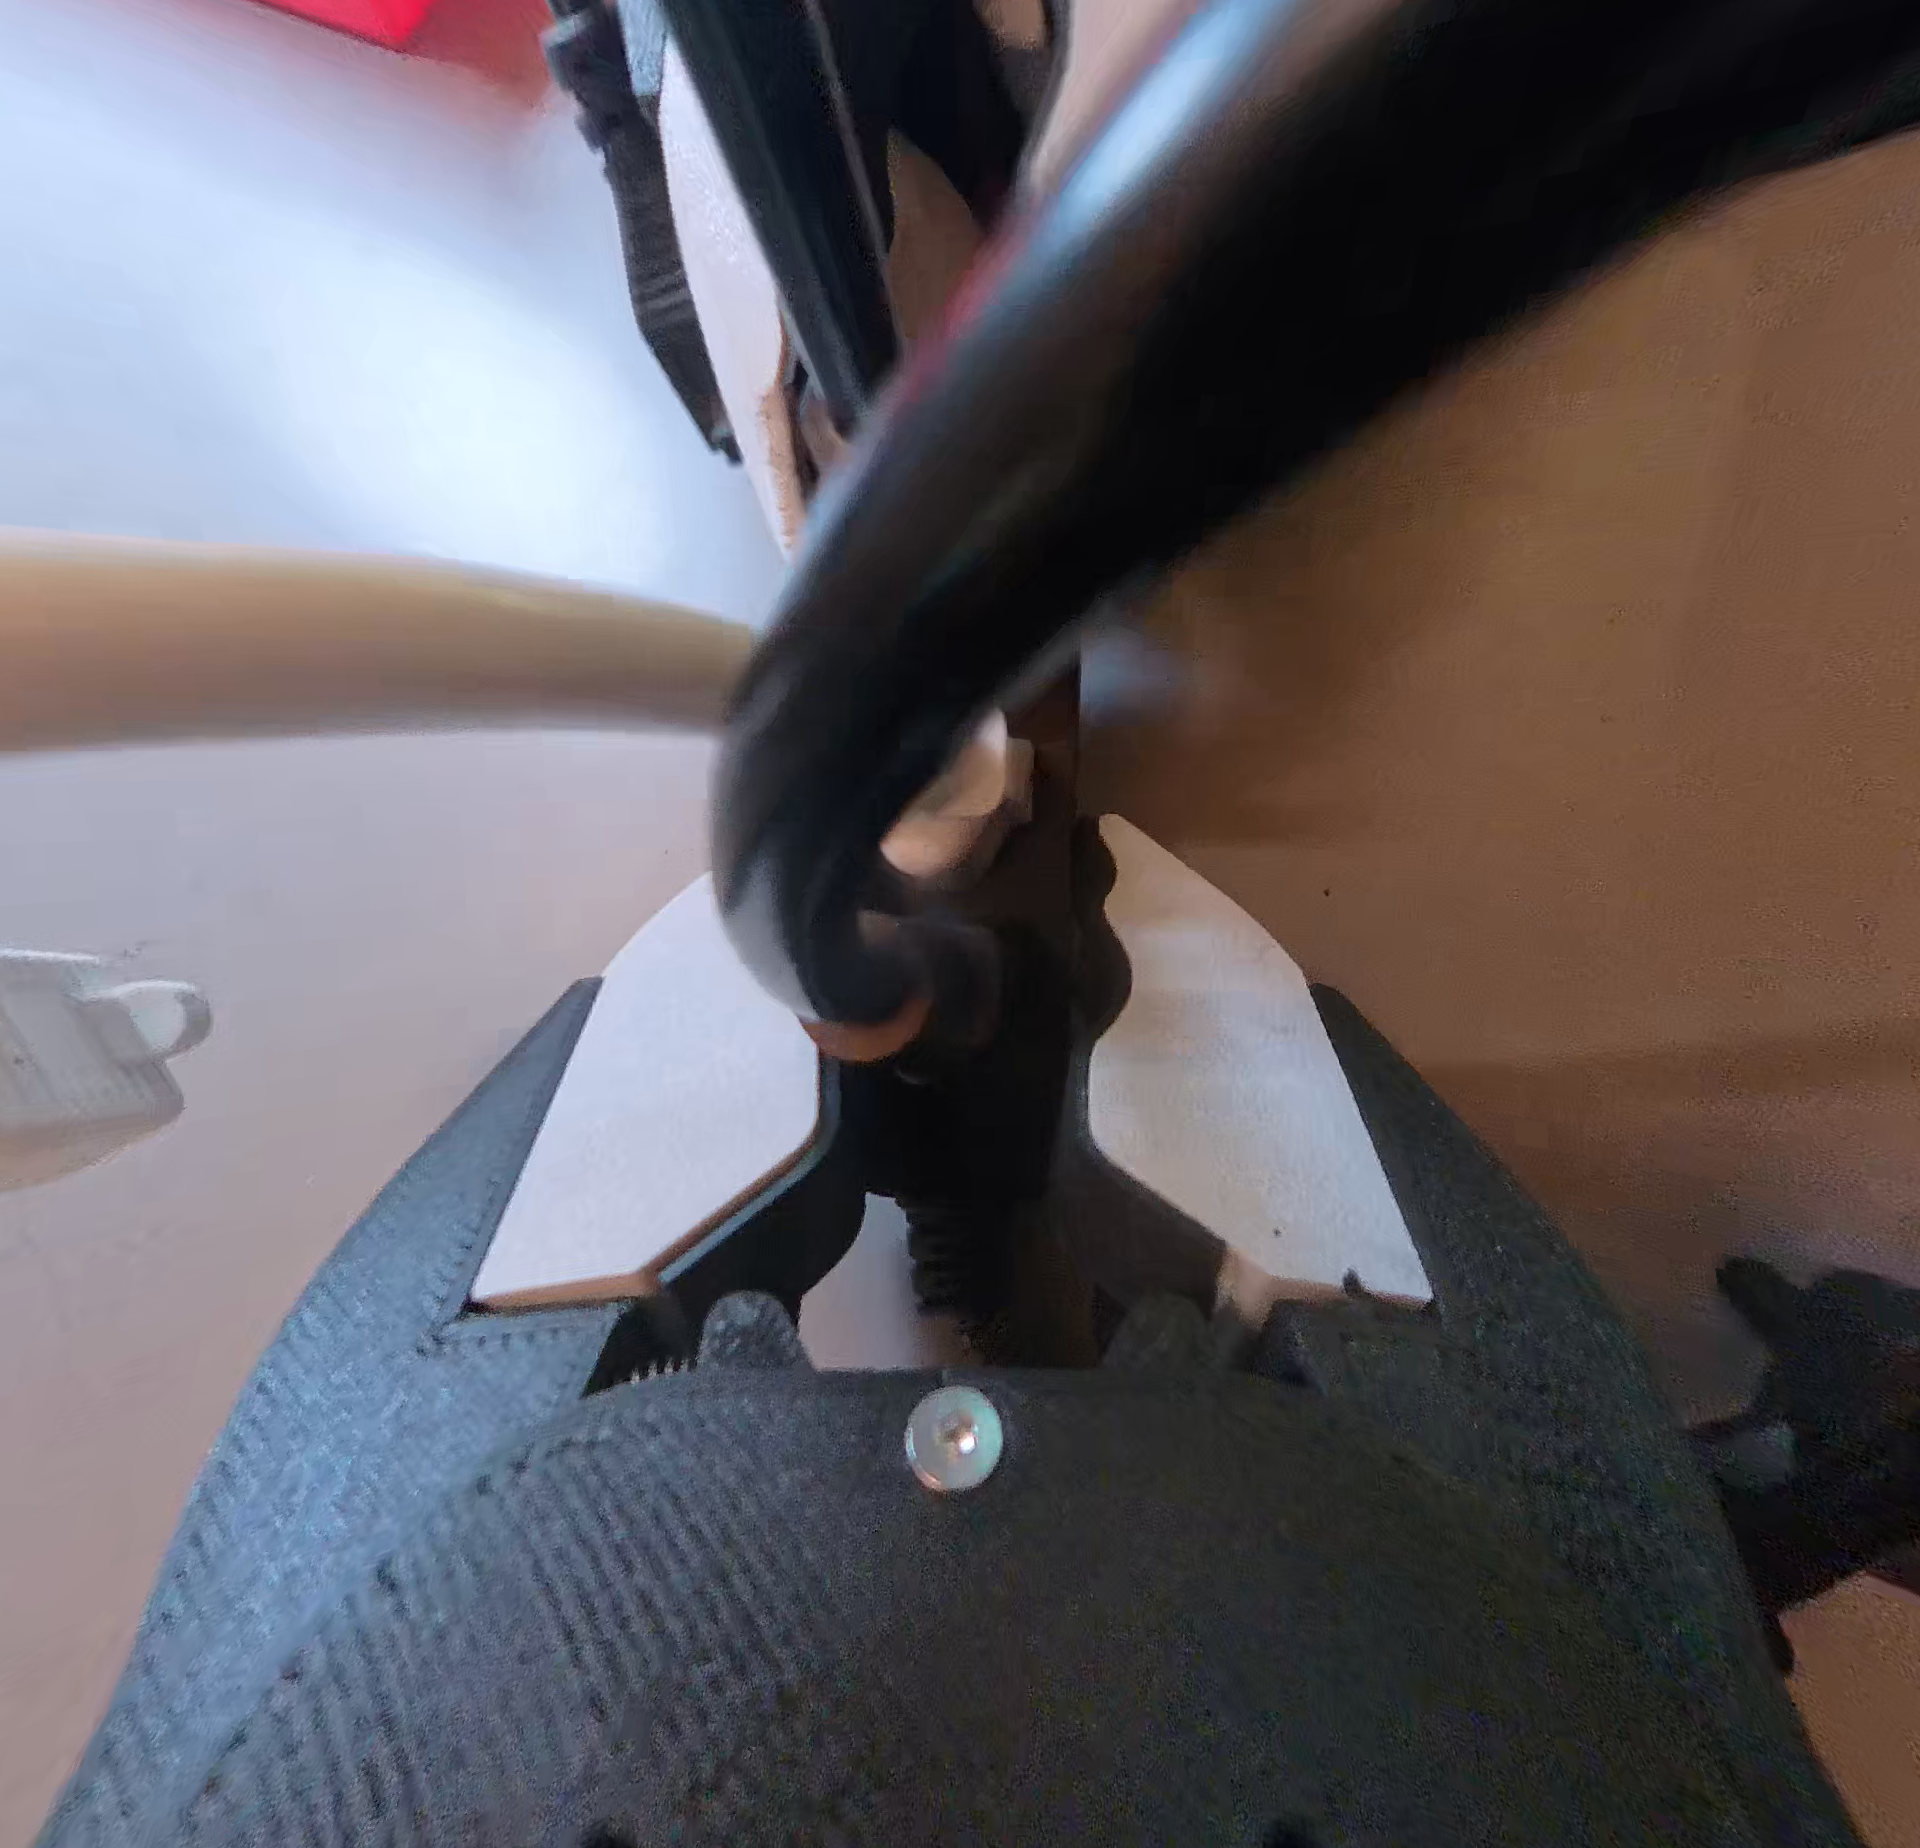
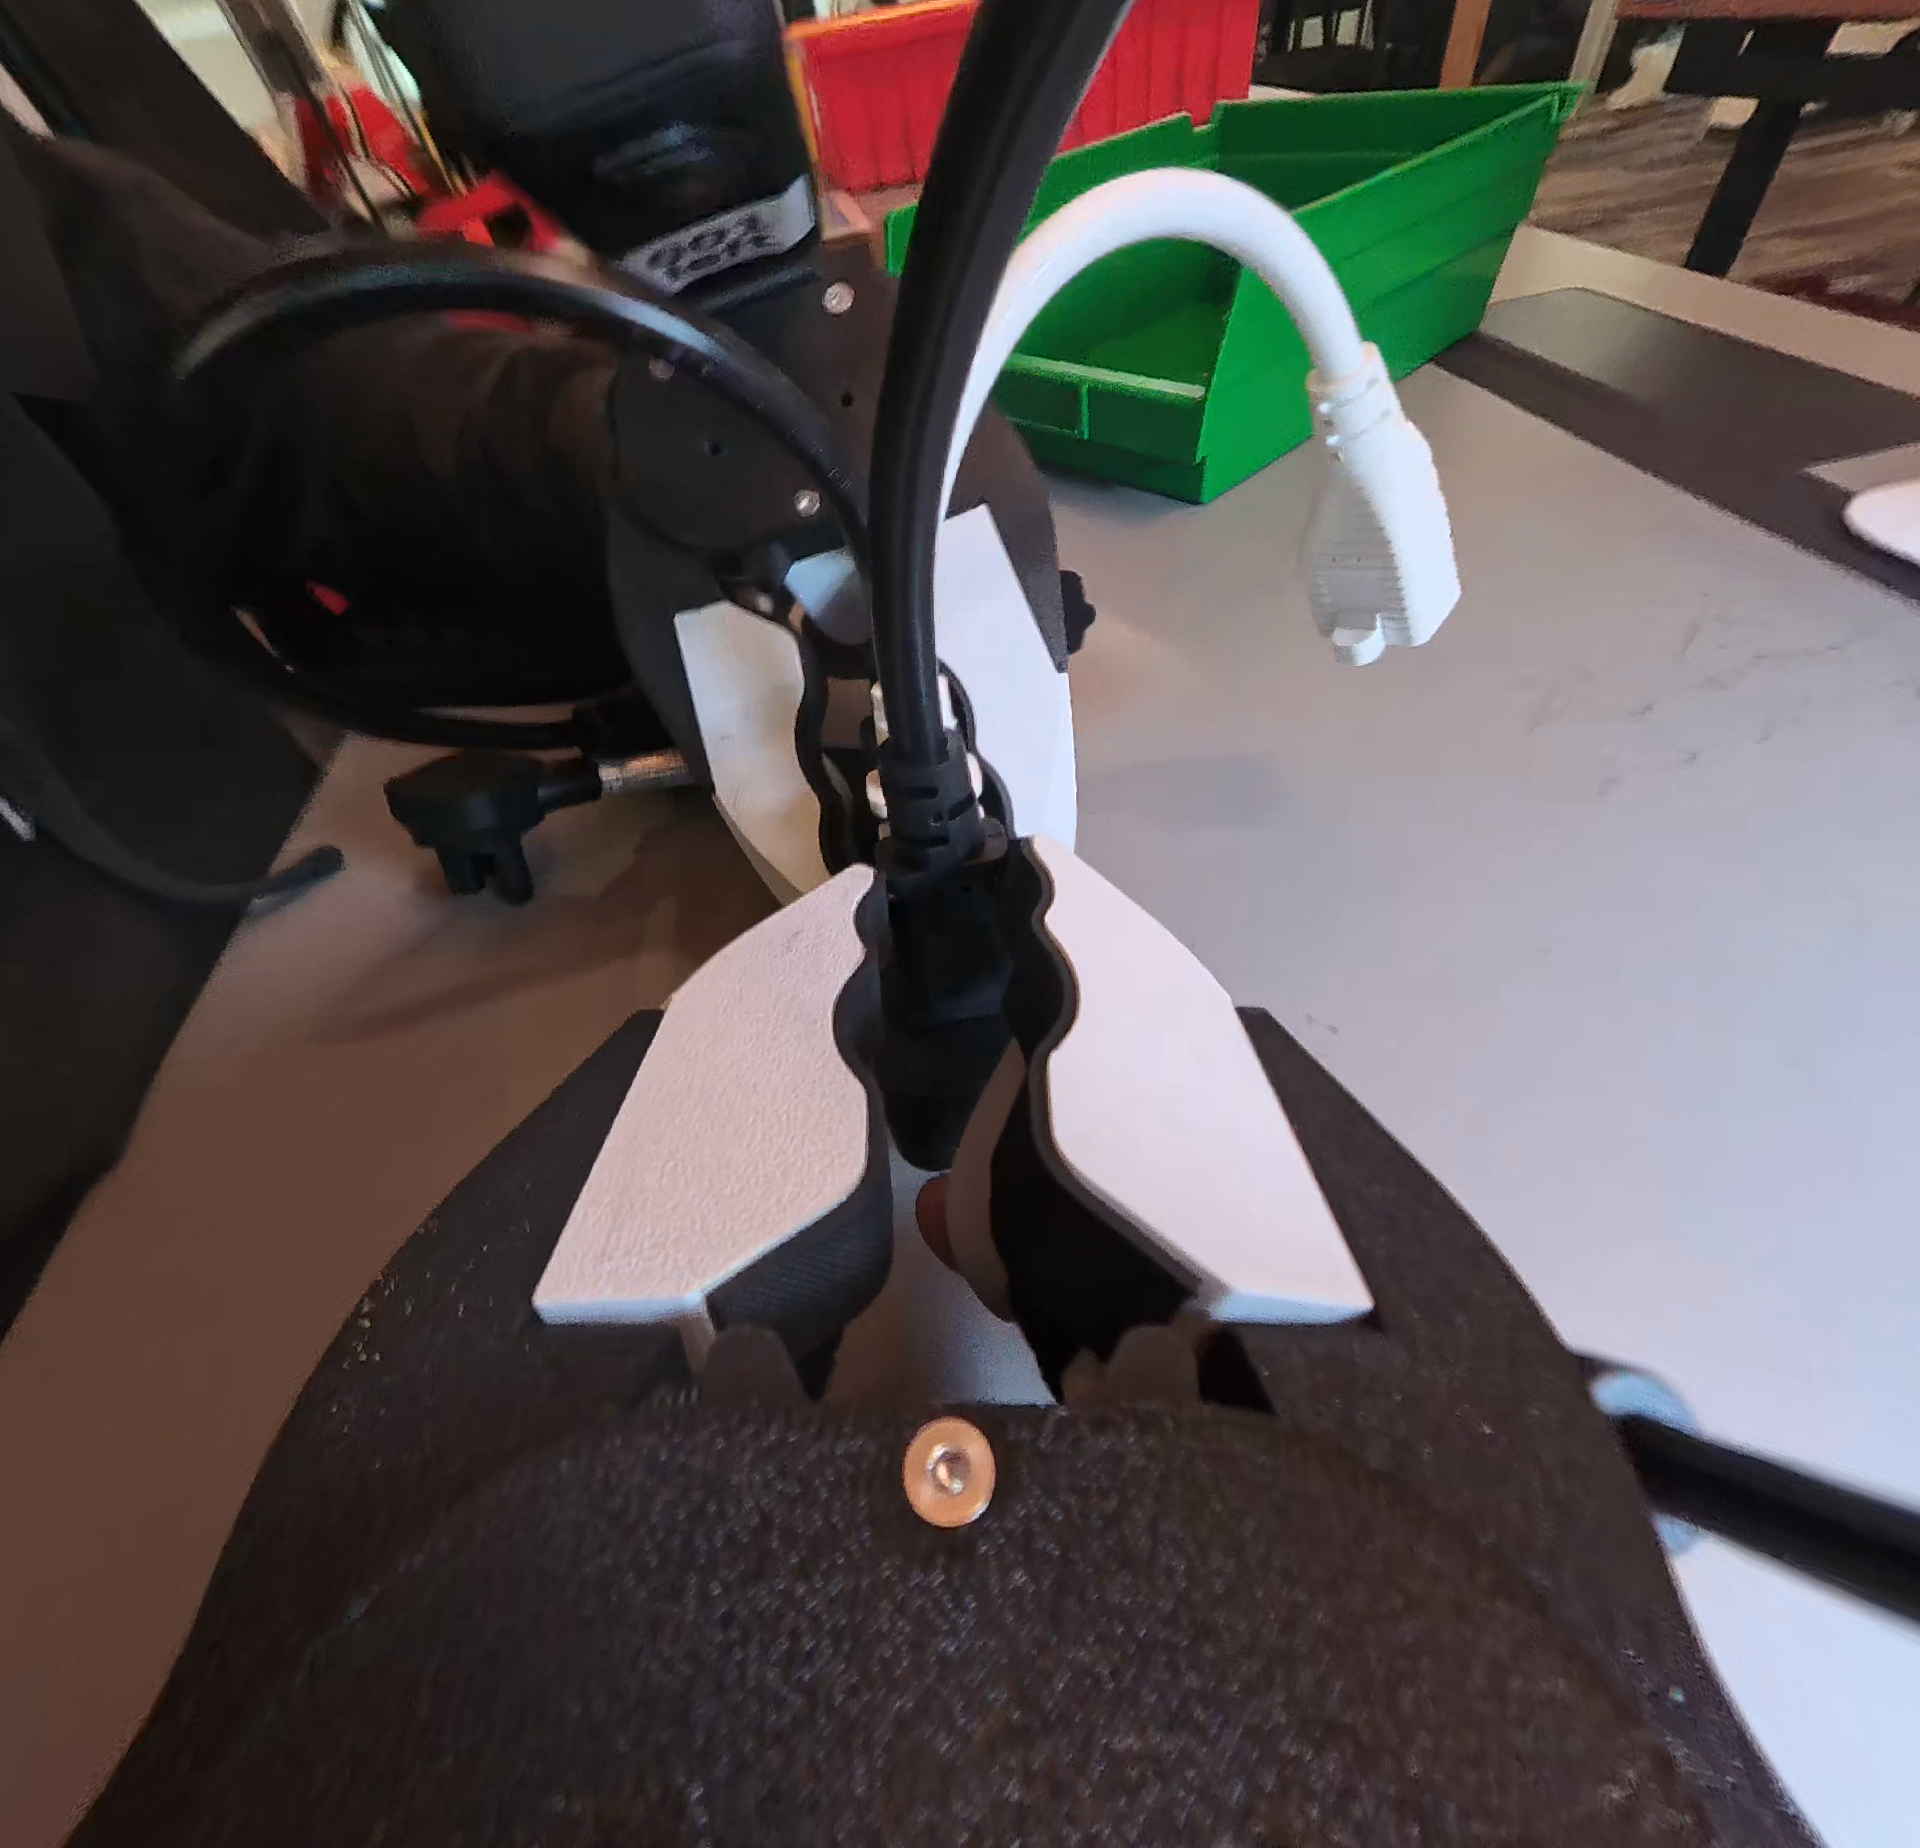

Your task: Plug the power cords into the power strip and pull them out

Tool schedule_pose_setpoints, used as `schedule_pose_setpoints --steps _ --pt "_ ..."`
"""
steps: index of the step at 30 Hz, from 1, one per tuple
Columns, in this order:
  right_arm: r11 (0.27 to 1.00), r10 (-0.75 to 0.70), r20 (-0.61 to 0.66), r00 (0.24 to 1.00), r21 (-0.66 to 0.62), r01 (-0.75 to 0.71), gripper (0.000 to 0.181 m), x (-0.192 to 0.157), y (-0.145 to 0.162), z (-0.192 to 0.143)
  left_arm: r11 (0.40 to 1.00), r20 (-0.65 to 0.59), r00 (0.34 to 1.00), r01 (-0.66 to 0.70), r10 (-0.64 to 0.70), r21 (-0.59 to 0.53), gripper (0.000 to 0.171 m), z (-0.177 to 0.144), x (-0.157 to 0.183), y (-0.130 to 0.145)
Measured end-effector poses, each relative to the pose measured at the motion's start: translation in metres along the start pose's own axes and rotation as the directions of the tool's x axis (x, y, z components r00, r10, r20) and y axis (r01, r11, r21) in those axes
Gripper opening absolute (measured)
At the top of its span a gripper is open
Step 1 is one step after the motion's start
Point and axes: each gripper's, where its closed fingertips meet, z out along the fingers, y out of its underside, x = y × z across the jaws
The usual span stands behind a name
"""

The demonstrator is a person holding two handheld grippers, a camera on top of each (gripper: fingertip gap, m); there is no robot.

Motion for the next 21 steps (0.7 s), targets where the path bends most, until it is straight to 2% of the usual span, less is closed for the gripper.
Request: schedule_pose_setpoints --steps 3,5,10,12,15,19,21 --pt "1.0 -0.012 -0.046 0.999 -0.008 0.012 0.021 0.003 -0.003 0.008 1.0 -0.004 1.0 0.014 -0.014 -0.006 0.044 -0.004 -0.006 0.003" --pt "1.0 -0.019 -0.01 1.0 -0.006 0.019 0.021 -0.002 -0.001 0.004 1.0 0.001 1.0 0.004 -0.004 0.007 0.045 -0.003 -0.002 0.002" --pt "0.997 0.068 0.012 0.998 0.045 -0.069 0.021 0.002 -0.007 0.004 0.999 -0.016 1.0 0.025 -0.024 0.038 0.045 -0.003 -0.003 -0.001" --pt "0.999 0.031 0.015 0.999 0.029 -0.031 0.021 -0.003 -0.005 0.002 0.999 -0.017 1.0 0.006 -0.005 0.041 0.045 -0.002 0.0 -0.001" --pt "0.997 0.063 0.028 0.998 0.031 -0.064 0.02 0.002 -0.004 -0.001 0.999 -0.013 1.0 0.017 -0.017 0.032 0.045 -0.001 -0.002 -0.001" --pt "1.0 -0.003 0.007 1.0 0.006 0.003 0.021 -0.002 -0.003 0.003 1.0 -0.022 1.0 0.014 -0.013 0.027 0.045 -0.003 -0.001 0.001" --pt "0.999 0.034 0.029 0.999 0.012 -0.035 0.02 0.001 -0.001 -0.002 1.0 -0.013 1.0 0.009 -0.009 0.013 0.045 -0.001 -0.002 0.001"
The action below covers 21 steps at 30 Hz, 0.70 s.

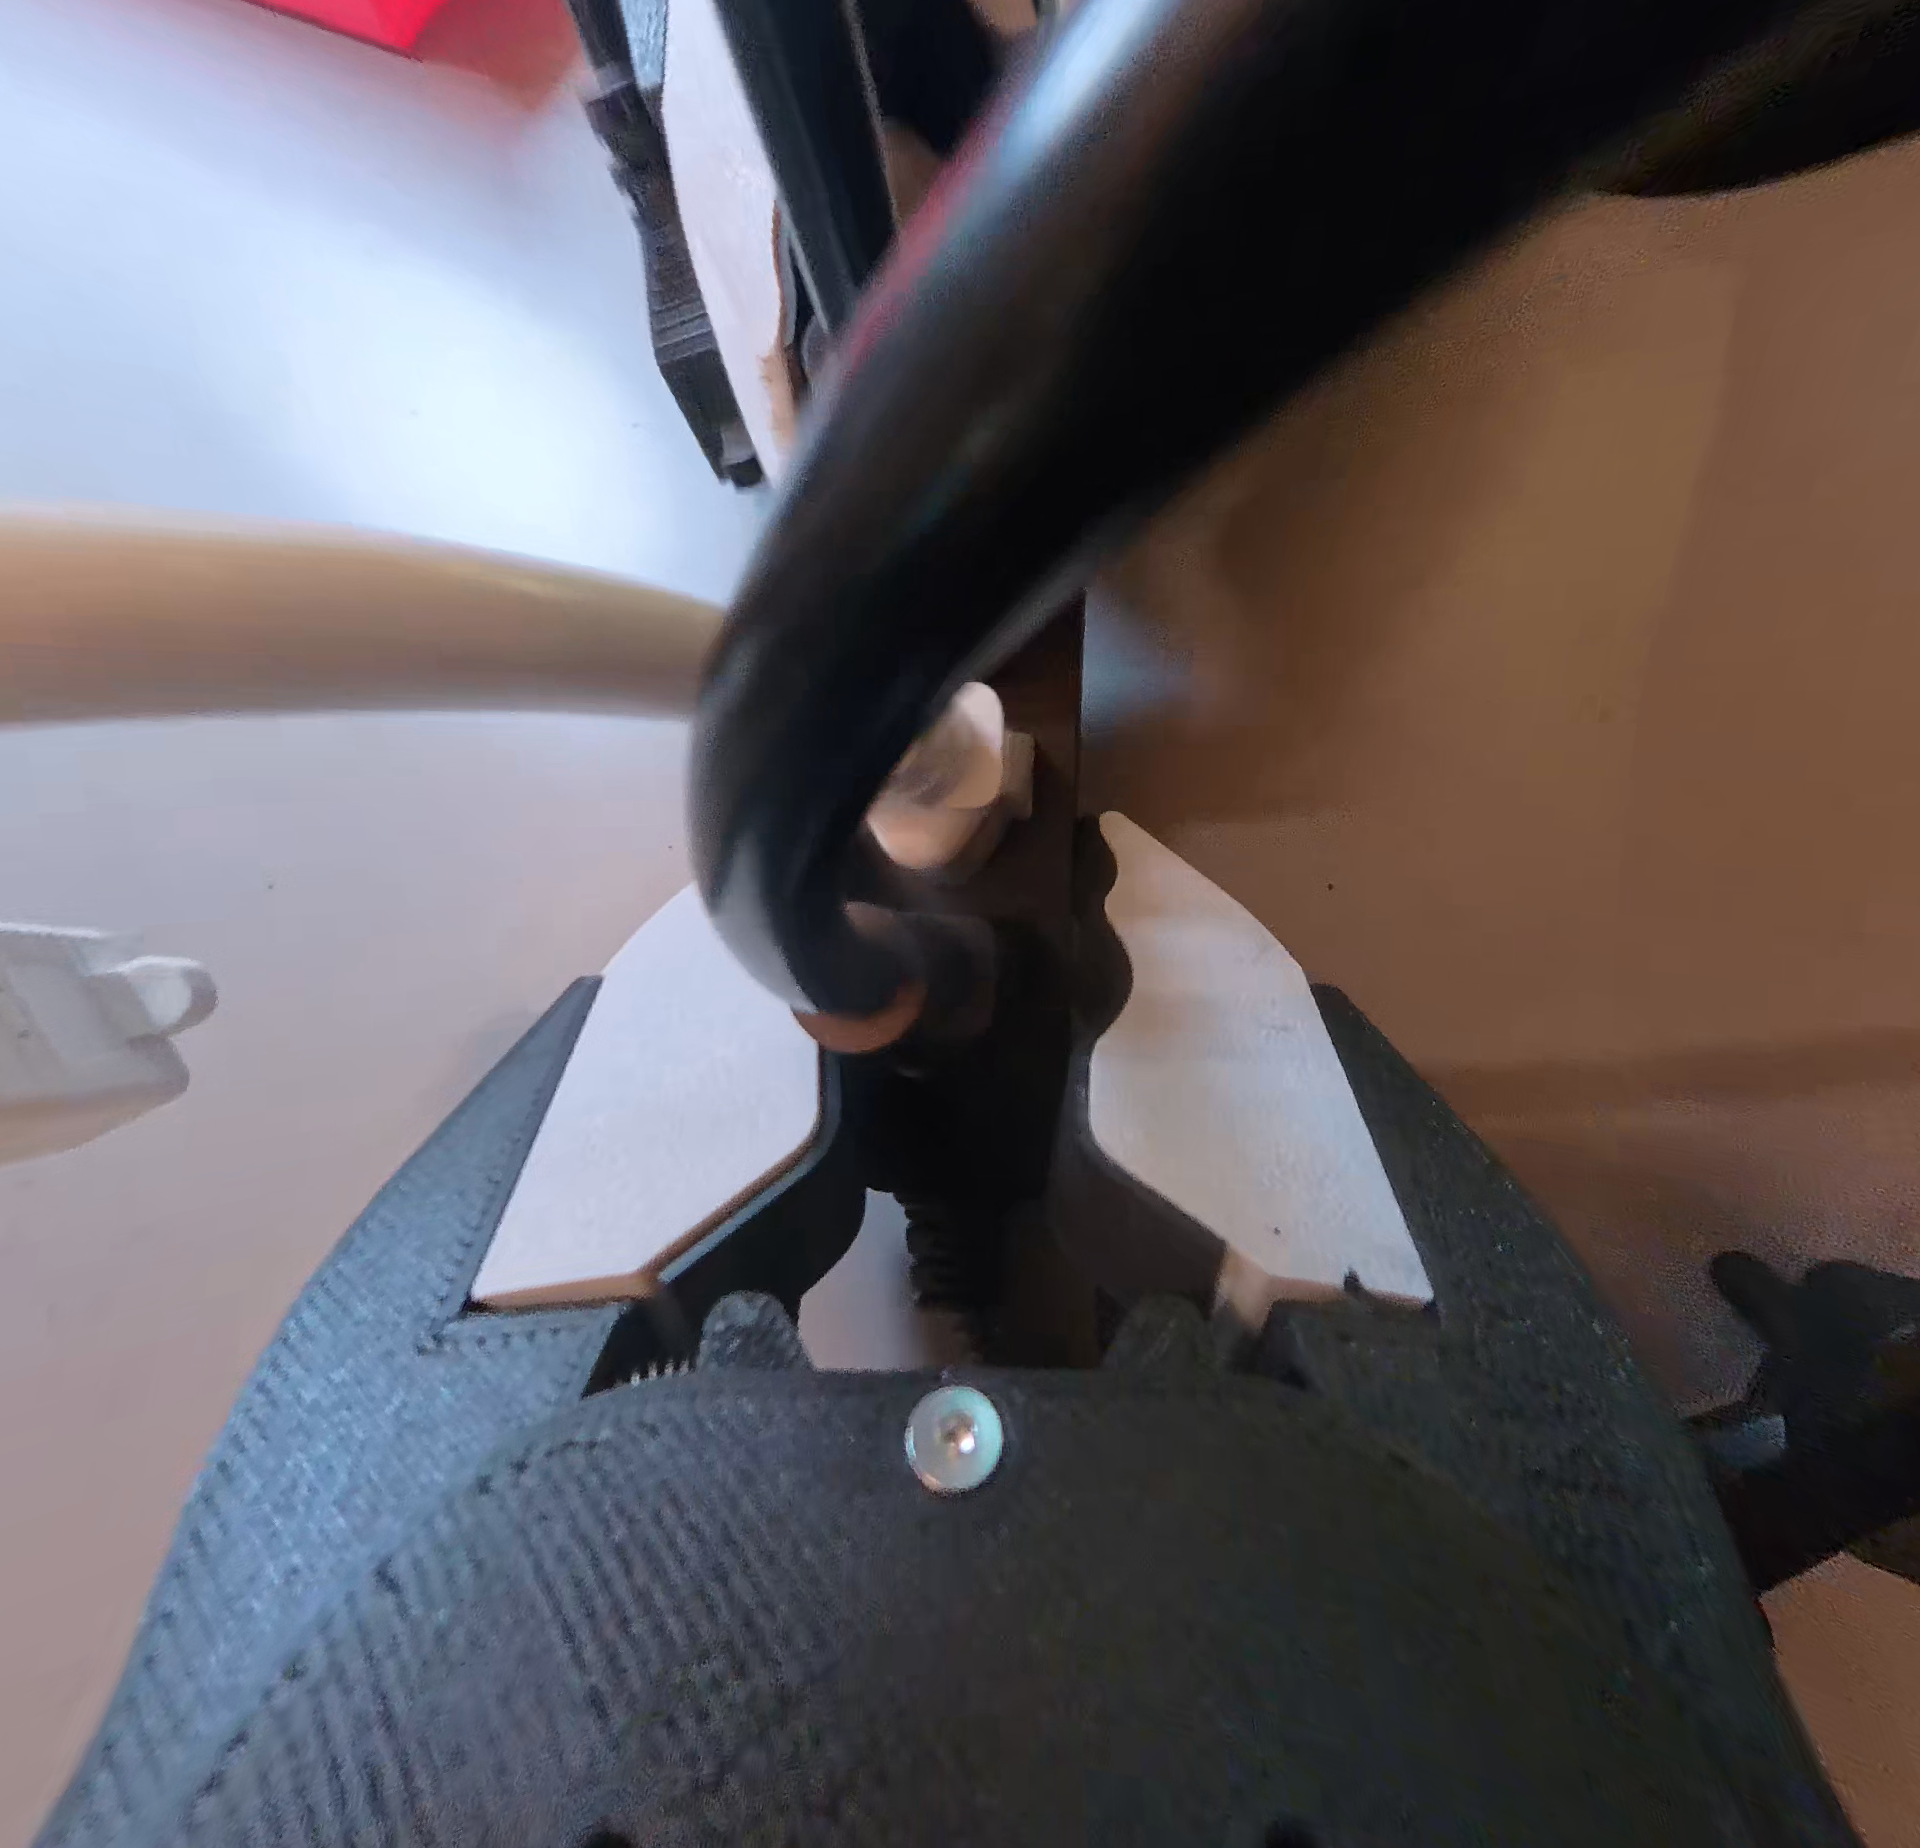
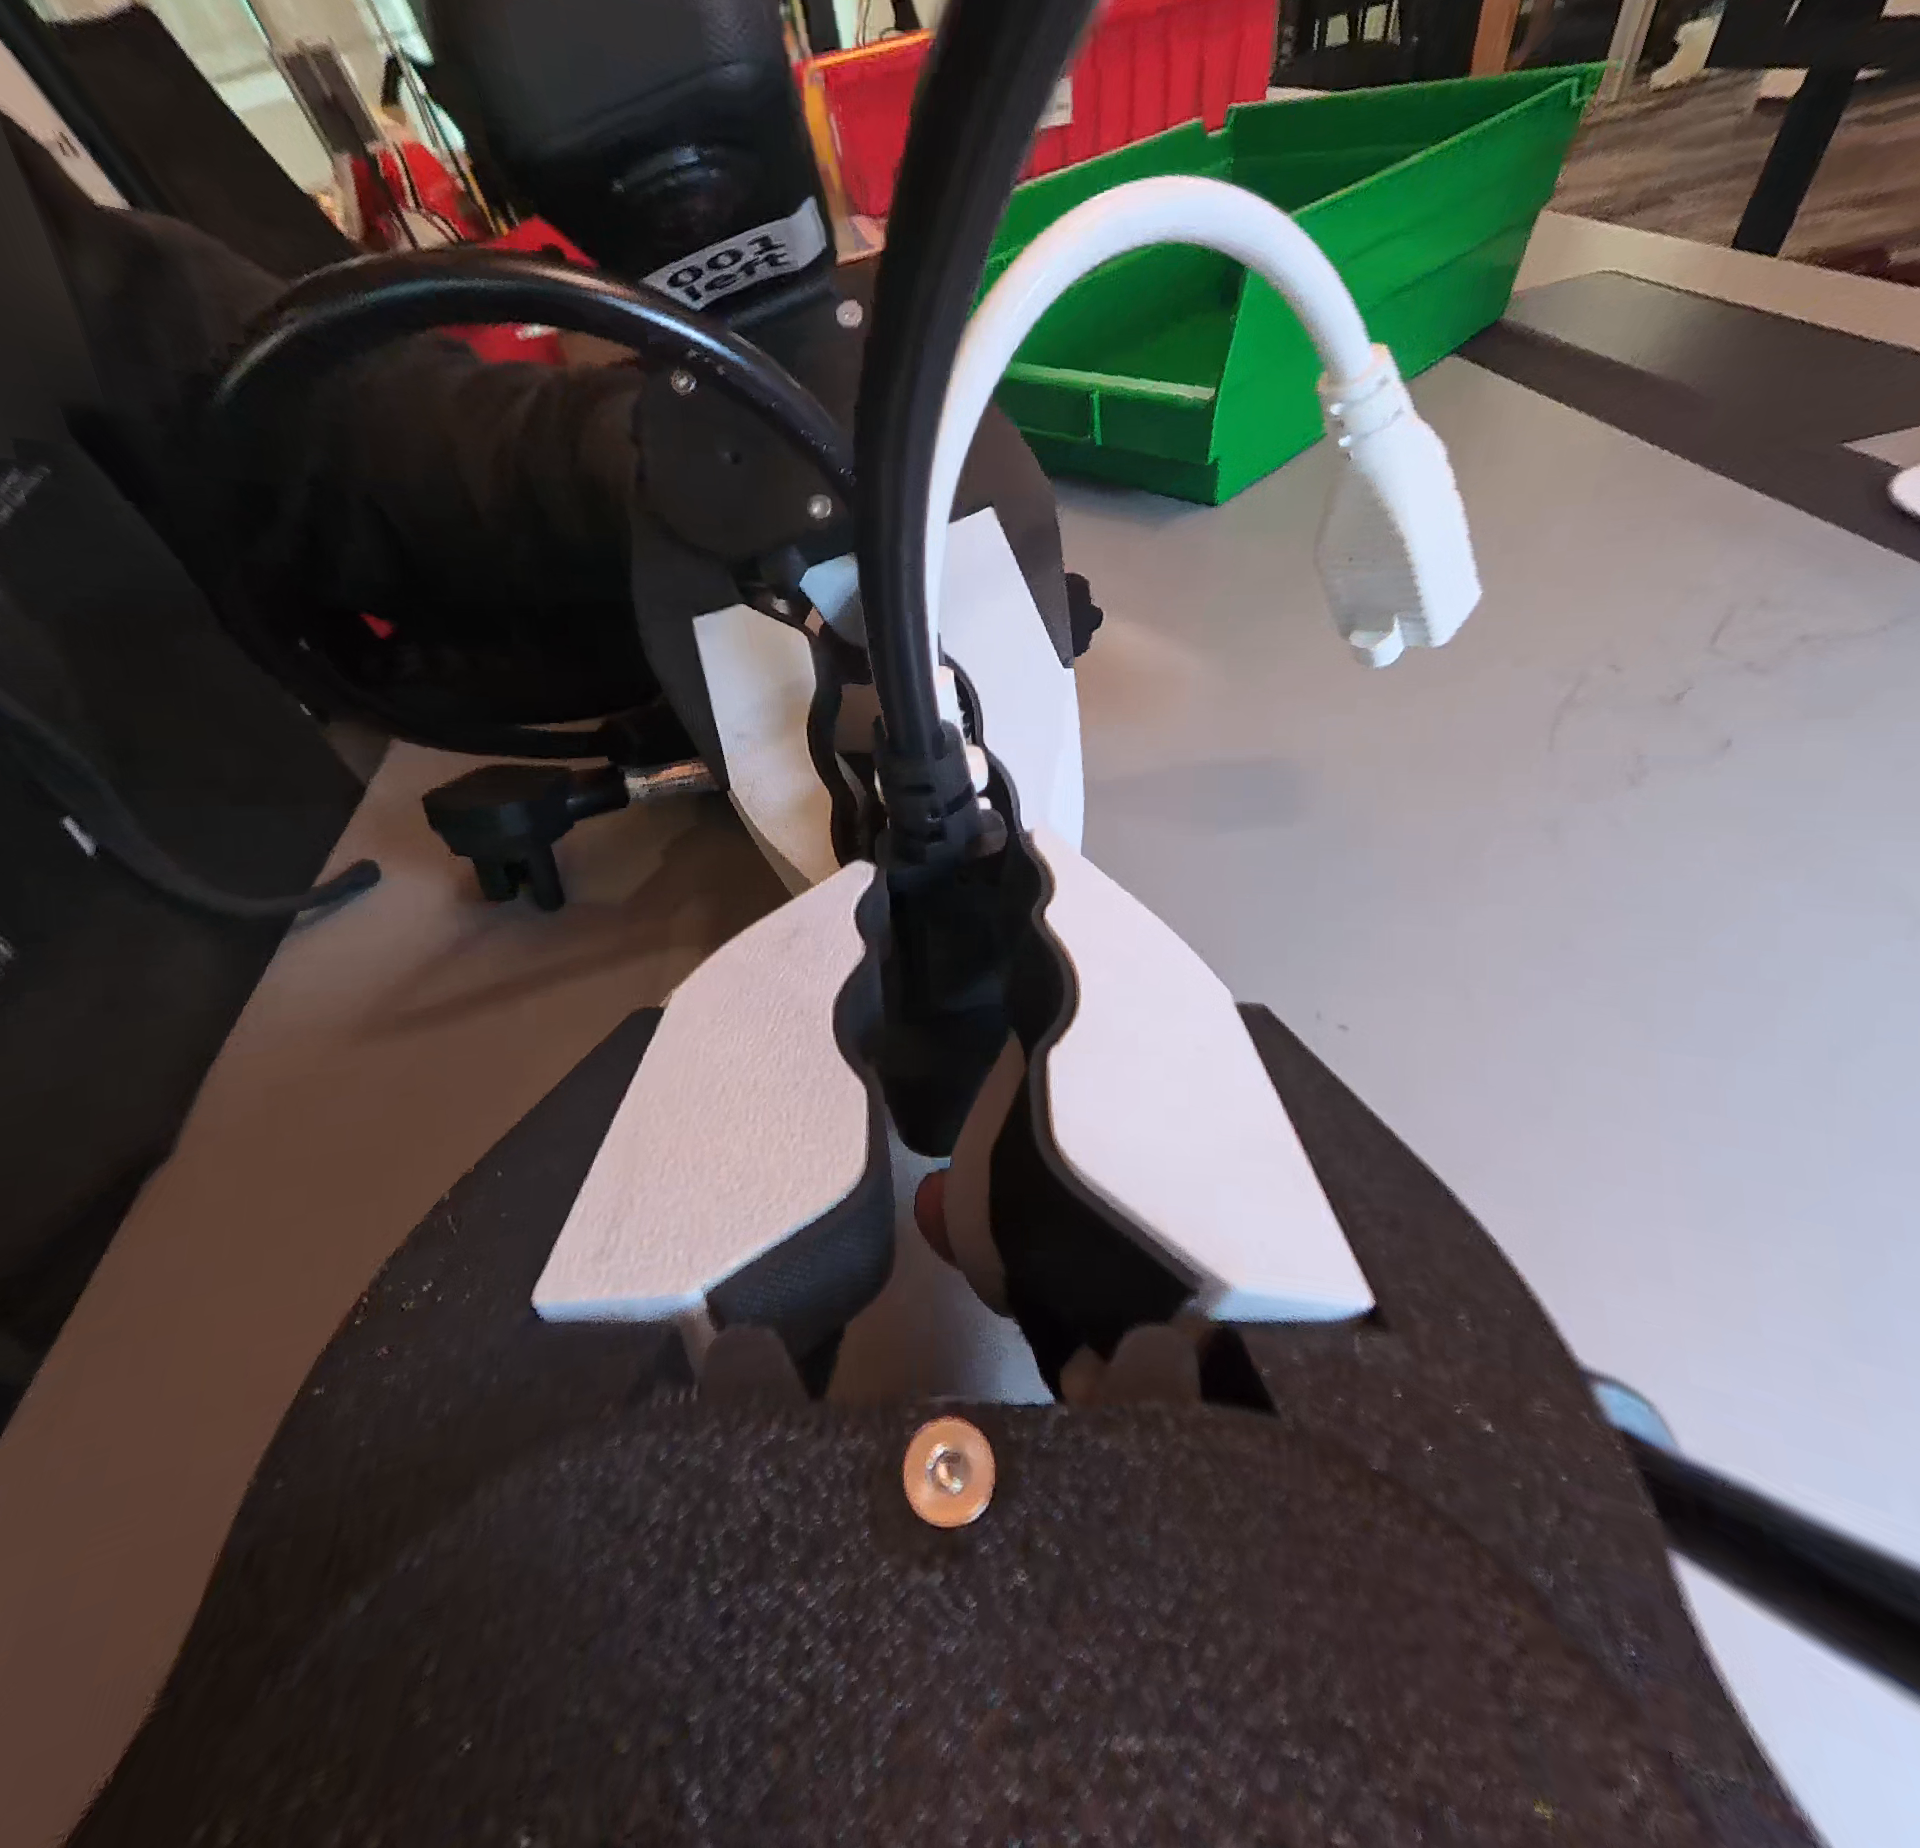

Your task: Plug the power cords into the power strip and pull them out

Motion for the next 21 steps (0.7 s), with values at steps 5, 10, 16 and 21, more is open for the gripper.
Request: schedule_pose_setpoints --steps 5,10,16,21 --pt "0.999 -0.032 -0.007 0.999 -0.01 0.032 0.02 -0.003 0.0 0.001 1.0 -0.011 1.0 -0.002 0.002 0.001 0.045 -0.001 0.001 0.001" --pt "0.997 -0.062 -0.017 0.998 -0.046 0.061 0.021 -0.005 0.003 0.005 1.0 -0.017 1.0 -0.016 0.016 -0.024 0.045 -0.001 0.0 0.004" --pt "0.99 -0.06 -0.014 0.998 -0.132 0.057 0.024 0.005 0.017 0.003 0.998 0.003 1.0 -0.023 0.023 -0.063 0.045 0.002 -0.004 0.01" --pt "0.99 -0.033 -0.016 0.999 -0.134 0.03 0.024 0.005 0.017 0.004 0.995 0.006 1.0 0.011 -0.01 -0.099 0.061 0.004 -0.004 0.014"
